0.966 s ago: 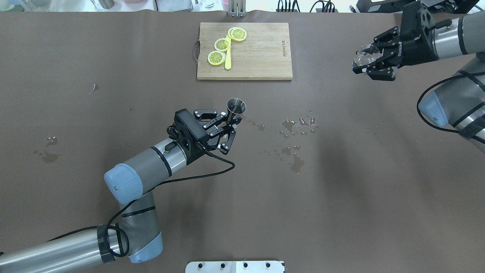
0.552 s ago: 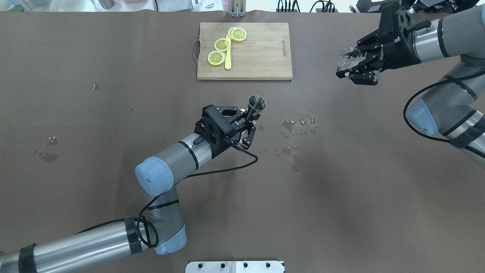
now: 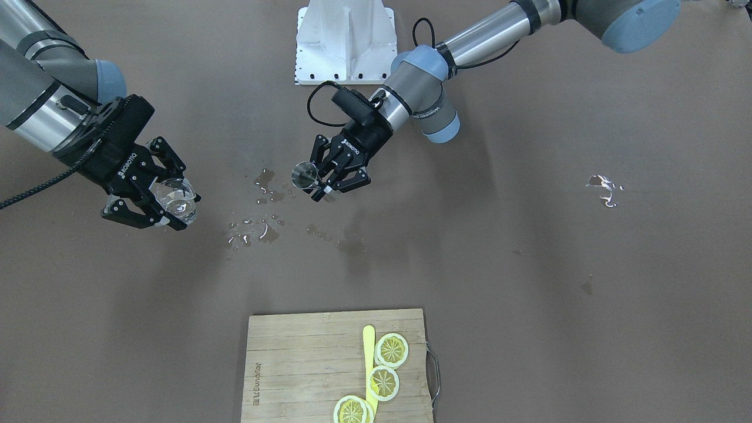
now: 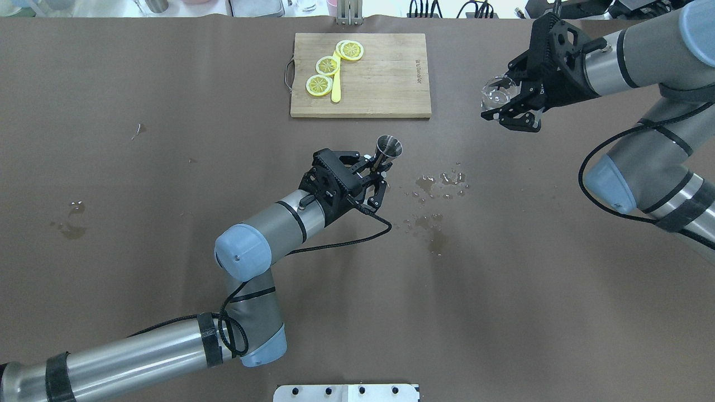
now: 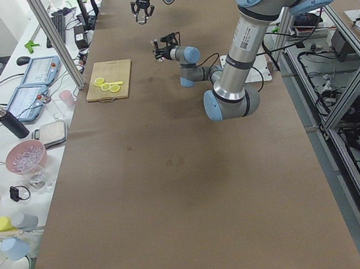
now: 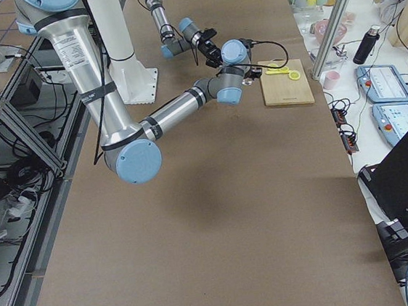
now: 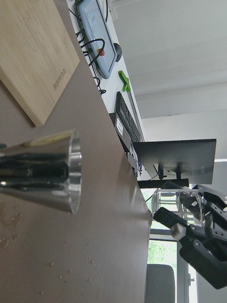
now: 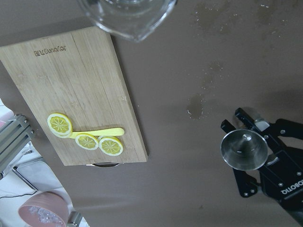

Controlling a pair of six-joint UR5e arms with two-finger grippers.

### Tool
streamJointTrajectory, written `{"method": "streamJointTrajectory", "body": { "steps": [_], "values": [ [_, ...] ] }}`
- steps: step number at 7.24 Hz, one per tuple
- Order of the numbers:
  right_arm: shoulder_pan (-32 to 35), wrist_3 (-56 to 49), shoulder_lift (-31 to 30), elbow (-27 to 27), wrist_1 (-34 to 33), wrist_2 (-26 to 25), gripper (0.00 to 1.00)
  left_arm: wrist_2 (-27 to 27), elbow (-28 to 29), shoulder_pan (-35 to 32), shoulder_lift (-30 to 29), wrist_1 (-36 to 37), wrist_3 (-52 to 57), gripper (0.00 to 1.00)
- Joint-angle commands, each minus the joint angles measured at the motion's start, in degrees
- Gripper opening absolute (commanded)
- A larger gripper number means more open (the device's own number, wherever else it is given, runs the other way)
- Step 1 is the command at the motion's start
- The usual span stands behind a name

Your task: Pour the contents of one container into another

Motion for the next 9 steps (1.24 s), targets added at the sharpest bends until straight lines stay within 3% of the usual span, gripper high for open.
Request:
{"method": "streamJointTrajectory", "body": {
  "steps": [1,4,6,9],
  "values": [
    [-1.4,-4.5,2.3,0.2,-5.6,-0.7,0.00,0.1,-0.1,-0.1,0.1,0.0,0.6,0.00],
    [-3.6,-5.7,5.4,1.6,-13.0,-1.2,0.00,0.1,-0.2,-0.1,0.3,-0.3,0.6,0.00],
    [-7.2,-7.4,5.6,6.9,-20.7,-4.9,0.00,0.1,-0.3,-0.1,0.2,-0.3,0.6,0.00],
    [-8.4,-11.4,7.4,7.2,-25.7,-6.3,0.00,0.1,-0.5,0.0,0.3,-0.3,0.7,0.00]
  ]
}}
